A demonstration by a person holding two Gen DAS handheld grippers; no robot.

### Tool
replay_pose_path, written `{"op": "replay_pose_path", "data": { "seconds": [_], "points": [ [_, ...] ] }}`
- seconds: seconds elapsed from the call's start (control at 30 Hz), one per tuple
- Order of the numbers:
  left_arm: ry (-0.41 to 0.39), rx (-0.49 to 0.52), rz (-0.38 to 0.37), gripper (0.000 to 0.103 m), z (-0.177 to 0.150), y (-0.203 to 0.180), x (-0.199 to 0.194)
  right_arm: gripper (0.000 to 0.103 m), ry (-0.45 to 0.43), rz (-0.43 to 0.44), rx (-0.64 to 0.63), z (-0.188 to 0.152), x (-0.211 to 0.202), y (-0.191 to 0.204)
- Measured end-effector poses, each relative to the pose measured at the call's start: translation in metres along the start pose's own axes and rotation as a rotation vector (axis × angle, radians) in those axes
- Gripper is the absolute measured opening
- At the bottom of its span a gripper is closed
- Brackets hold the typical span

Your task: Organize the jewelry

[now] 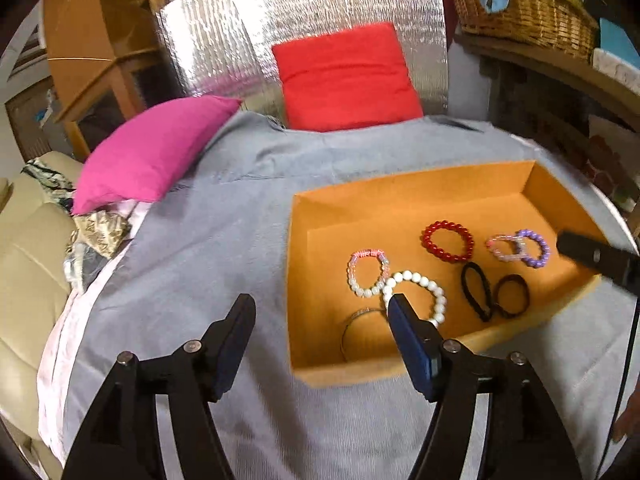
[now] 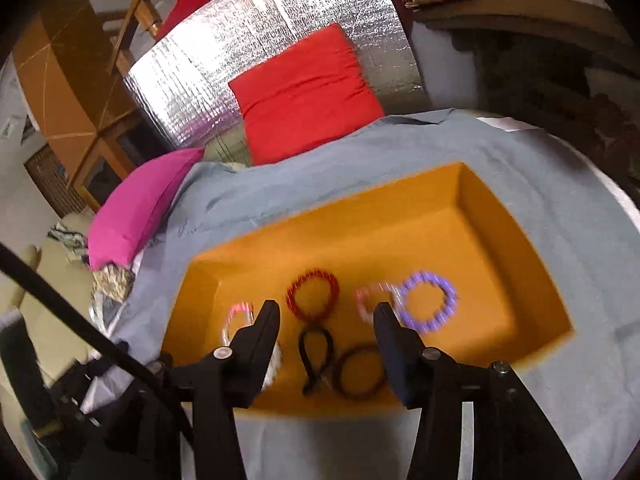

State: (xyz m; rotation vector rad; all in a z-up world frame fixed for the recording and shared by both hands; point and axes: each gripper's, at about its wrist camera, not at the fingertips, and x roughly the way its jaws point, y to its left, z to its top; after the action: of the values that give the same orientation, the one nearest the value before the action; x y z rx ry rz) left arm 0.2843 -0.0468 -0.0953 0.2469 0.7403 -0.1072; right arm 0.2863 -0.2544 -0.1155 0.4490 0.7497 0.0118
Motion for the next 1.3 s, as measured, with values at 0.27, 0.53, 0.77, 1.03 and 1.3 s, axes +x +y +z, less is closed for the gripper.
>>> {"op": "replay_pose_path", "data": {
  "seconds": [0.27, 0.53, 0.77, 1.03, 1.3],
  "points": [
    [-0.079, -0.063, -0.005, 0.086, -0.027, 0.015, -0.052, 0.059, -0.069, -0.112, -0.073, -0.042, -0.06, 0.012],
    [-0.125, -0.083, 0.007, 0.086, -0.028, 0.03, -0.057, 0.061, -0.158, -0.164, -0.132, -0.048, -0.073, 0.031],
    [-0.112, -0.094, -0.003, 0.086, -0.028, 0.034, -0.048, 0.061, -0.135, -0.166, -0.168, -0.052, -0.059, 0.033],
    [-0.114, -0.085, -0.003, 0.086, -0.028, 0.03, -0.049, 0.061, -0.133, -0.165, -0.192, -0.054, -0.061, 0.035],
    [-0.117, -0.086, 0.0, 0.086, -0.027, 0.029, -0.048, 0.062, -0.132, -0.16, -0.193, -0.054, -0.062, 0.035]
  ]
}}
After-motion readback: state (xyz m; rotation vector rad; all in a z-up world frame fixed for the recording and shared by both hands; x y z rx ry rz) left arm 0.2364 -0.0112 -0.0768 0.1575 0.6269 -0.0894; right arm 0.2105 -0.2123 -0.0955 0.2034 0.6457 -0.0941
